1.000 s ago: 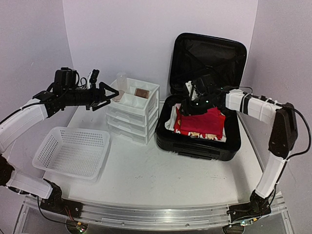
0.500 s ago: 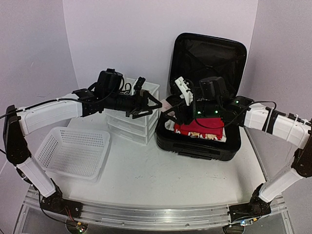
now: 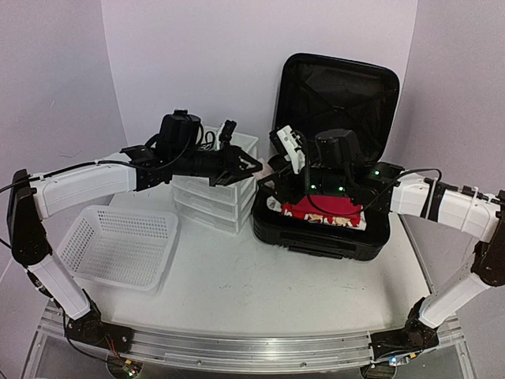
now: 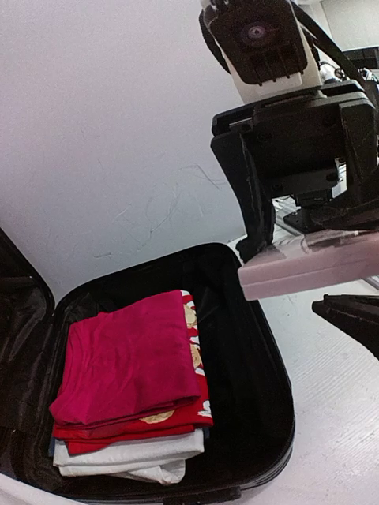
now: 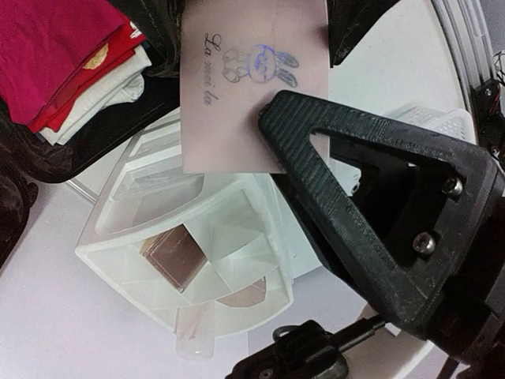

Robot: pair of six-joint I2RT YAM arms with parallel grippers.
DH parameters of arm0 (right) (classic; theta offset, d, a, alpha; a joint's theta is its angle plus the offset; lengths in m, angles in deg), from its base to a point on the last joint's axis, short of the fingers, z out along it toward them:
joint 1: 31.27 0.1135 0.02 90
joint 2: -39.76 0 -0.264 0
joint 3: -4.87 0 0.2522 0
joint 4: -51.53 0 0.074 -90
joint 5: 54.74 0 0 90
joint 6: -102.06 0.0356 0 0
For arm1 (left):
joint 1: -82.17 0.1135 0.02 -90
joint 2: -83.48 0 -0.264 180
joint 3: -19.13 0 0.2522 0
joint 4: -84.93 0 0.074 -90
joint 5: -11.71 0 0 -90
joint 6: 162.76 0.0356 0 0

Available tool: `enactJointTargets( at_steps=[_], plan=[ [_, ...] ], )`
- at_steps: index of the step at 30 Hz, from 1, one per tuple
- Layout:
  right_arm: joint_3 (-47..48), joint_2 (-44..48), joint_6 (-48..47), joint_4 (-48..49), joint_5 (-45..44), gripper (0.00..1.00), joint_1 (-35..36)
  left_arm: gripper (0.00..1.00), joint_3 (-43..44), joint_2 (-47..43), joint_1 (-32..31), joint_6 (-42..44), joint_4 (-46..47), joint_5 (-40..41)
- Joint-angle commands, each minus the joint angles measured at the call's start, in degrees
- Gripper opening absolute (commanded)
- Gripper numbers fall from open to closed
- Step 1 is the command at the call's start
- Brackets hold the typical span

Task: Open, take out, and arrange the luggage

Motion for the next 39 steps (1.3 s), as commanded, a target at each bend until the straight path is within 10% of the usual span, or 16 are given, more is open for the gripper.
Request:
enactJointTargets(
  at_steps=[1, 7, 16, 25, 39],
  plan=[
    [1.0, -0.7, -2.9, 3.0, -4.4, 0.48, 2.6, 0.23, 1.6, -1.0, 0.0, 1.0, 2.8, 1.1],
    [2.4, -2.2, -1.7, 2.1, -6.7, 0.51, 3.2, 0.03, 1.3, -1.2, -0.1, 2.5, 2.8, 0.3],
    [8.6, -1.3, 1.0, -13.0, 13.9, 0.98, -2.1, 0.0, 0.0, -3.4, 0.7, 16.9, 2.6, -4.2],
    [13.6, -4.2, 19.6, -14.9, 60.5, 0.9, -19.1, 0.04, 0.4, -3.2, 1.9, 28.9, 2.0, -22.7],
    [21.0, -11.9, 20.7, -15.0, 66.2, 0.54, -15.8, 0.04, 1.4, -2.0, 1.9, 28.2, 1.3, -28.6]
  ],
)
